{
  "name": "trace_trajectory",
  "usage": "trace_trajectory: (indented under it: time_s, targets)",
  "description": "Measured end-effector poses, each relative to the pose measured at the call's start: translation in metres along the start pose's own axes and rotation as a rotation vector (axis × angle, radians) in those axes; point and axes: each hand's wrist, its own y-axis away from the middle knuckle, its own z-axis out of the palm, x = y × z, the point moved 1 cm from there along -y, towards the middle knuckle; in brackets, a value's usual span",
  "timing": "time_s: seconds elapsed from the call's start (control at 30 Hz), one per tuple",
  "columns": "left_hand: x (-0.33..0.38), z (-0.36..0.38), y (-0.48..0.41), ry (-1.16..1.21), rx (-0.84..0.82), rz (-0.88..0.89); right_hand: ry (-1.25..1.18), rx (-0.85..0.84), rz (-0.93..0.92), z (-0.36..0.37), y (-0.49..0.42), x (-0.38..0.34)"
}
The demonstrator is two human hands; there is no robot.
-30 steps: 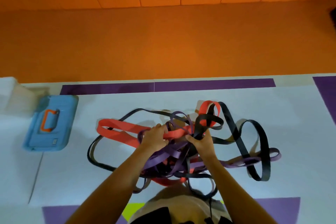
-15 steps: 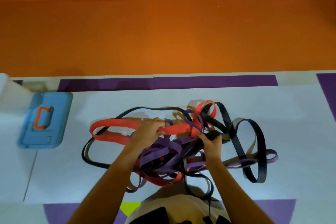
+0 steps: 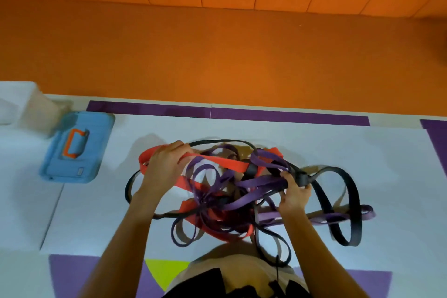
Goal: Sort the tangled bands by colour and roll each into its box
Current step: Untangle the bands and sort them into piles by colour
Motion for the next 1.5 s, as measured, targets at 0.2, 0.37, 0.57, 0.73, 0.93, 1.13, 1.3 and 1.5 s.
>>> trace_trajectory:
  time_s: [0.2,0.37,0.57,0.73,0.93,1.13,1.3,1.5]
  targets:
    - [-0.02,0.018,0.015,0.08,-0.124,-0.195,0.239,-0.005,-0.084,-0.008,0.015,0.009]
    - [-0.027,0.041,0.018,0.057,-0.204,-0.289,0.475,-0.014,-0.064,-0.02,0.025,0.022]
    - [-0.003,0.083,0.005,-0.121,-0.412,-0.208,0.772,-0.231,-0.188,-0.032,0.03,0.023]
    - [0.039,0.118,-0.008,-0.058,-0.487,-0.026,1.371,-0.264,-0.12,-0.036,0.032,0.002]
    - [0.065,0.145,-0.018,-0.172,-0.496,0.004,1.832,-0.183,-0.409,-0.026,0.025,-0.043]
    - [0.078,0.153,-0.021,-0.251,-0.5,-0.051,1.564,-0.373,-0.706,0.013,-0.013,-0.056]
    - [0.091,0.154,-0.034,-0.209,-0.467,-0.161,1.406,-0.623,-0.769,0.059,-0.035,-0.044]
    - [0.1,0.148,-0.039,-0.115,-0.316,-0.173,1.858,-0.659,-0.61,0.076,-0.054,-0.024]
